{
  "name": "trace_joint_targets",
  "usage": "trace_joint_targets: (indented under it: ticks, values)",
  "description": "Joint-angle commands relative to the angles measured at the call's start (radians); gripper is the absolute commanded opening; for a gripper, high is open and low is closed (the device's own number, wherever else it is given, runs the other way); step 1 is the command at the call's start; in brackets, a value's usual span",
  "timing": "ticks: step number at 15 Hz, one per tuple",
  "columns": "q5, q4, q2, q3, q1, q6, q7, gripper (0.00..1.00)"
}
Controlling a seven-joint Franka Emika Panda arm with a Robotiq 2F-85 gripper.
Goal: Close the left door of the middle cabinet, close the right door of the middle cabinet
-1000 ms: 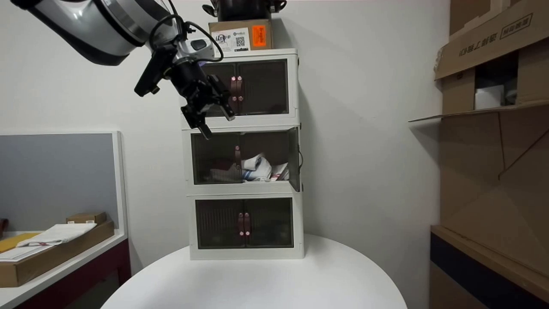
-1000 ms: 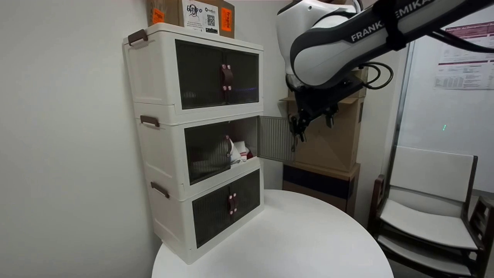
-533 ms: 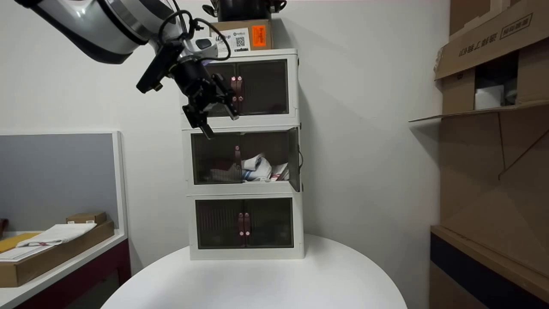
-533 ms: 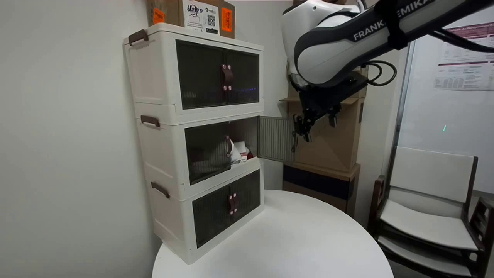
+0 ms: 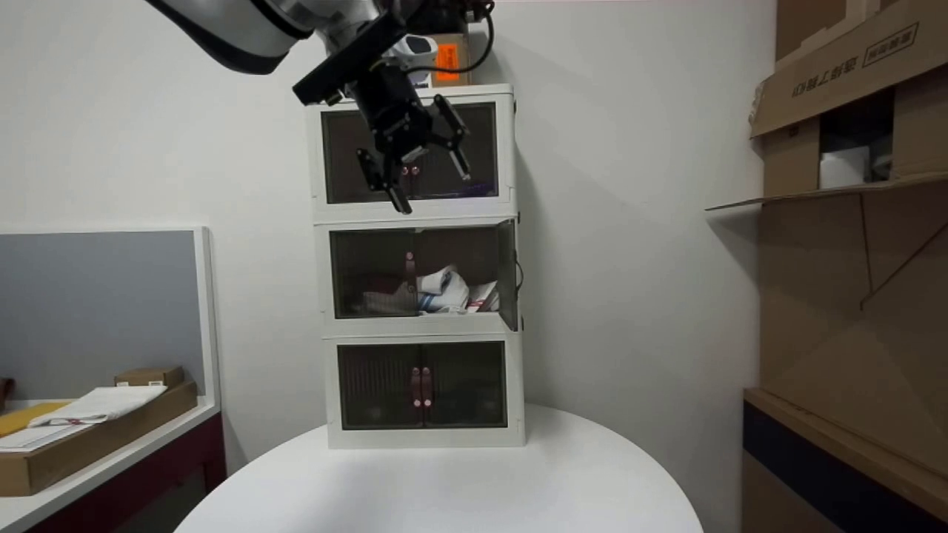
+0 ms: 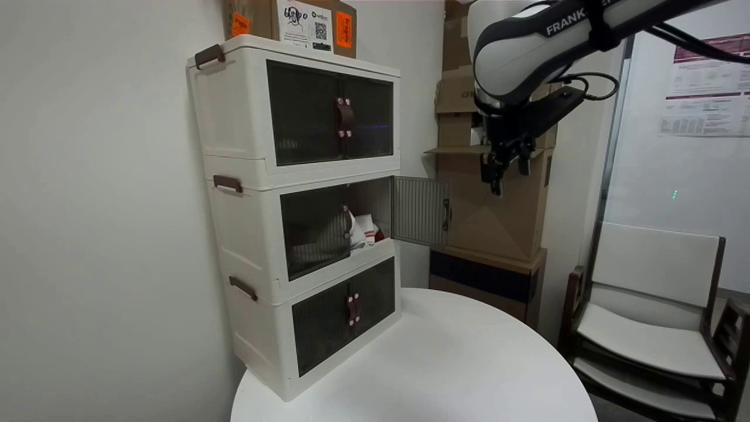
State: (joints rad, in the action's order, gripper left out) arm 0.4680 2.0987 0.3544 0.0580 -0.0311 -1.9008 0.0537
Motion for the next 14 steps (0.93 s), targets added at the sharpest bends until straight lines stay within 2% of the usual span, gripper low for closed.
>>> trace_joint_targets:
  ticks: [1,5,14]
  values:
    - [-0.100,-0.152,-0.124,0.058,-0.006,0.014,0.202,1.00]
    - [-0.148,-0.323,-0.293,0.080,-0.023,0.053,0.308,1.00]
    - [-0.226,-0.751,-0.630,0.025,-0.031,0.138,0.299,1.00]
